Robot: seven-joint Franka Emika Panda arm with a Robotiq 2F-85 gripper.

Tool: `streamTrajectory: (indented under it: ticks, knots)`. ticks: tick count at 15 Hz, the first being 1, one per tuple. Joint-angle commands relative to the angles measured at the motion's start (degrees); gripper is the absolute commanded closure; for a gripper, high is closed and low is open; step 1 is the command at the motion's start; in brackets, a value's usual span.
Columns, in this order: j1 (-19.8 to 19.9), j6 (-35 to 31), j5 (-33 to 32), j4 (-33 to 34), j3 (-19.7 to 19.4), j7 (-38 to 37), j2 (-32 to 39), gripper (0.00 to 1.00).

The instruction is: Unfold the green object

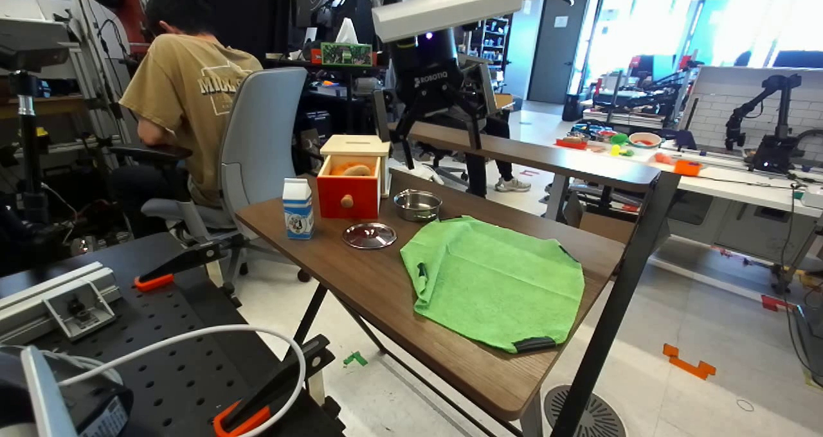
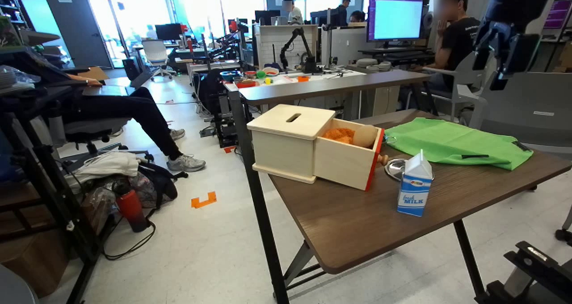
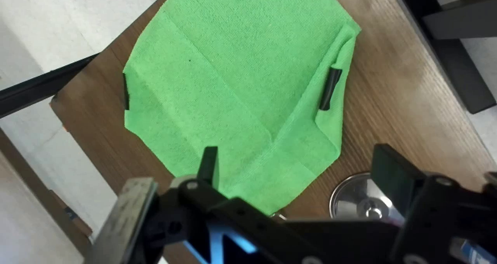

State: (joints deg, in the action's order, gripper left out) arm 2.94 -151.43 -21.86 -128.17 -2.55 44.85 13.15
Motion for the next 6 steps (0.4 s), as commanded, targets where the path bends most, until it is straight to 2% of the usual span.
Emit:
streamTrajectory:
  ticks: [1,2,3,6]
  knots:
    - [1.4,4.7,6.9,7.9,1.9,0.9,2.7,0.0]
    - [1.6,6.7,9.2,10.2,2.3,1.3,3.4,0.0]
    - [0.7,3.3,5.4,5.2,1.2,-0.2,1.0,0.0]
    - [0.7,3.9,5.7,6.0,1.4,-0.2,1.4,0.0]
